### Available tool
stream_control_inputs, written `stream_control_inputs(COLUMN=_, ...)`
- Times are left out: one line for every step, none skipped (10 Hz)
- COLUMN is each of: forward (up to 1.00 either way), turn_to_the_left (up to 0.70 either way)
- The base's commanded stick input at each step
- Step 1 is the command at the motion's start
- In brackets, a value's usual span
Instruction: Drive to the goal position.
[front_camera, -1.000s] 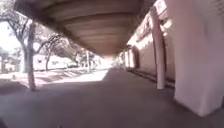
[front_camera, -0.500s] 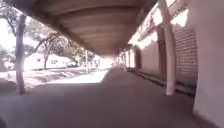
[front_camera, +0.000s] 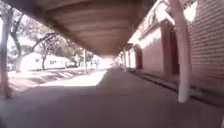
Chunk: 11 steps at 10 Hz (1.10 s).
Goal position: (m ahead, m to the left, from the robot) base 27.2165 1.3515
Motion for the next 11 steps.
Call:
stream_control_inputs(forward=0.85, turn_to_the_left=0.00)
stream_control_inputs(forward=0.85, turn_to_the_left=0.00)
stream_control_inputs(forward=0.85, turn_to_the_left=0.00)
stream_control_inputs(forward=0.85, turn_to_the_left=0.00)
stream_control_inputs(forward=0.85, turn_to_the_left=0.00)
stream_control_inputs(forward=0.85, turn_to_the_left=0.00)
stream_control_inputs(forward=0.85, turn_to_the_left=0.00)
stream_control_inputs(forward=0.85, turn_to_the_left=0.00)
stream_control_inputs(forward=0.85, turn_to_the_left=0.00)
stream_control_inputs(forward=0.85, turn_to_the_left=0.00)
stream_control_inputs(forward=0.85, turn_to_the_left=0.00)
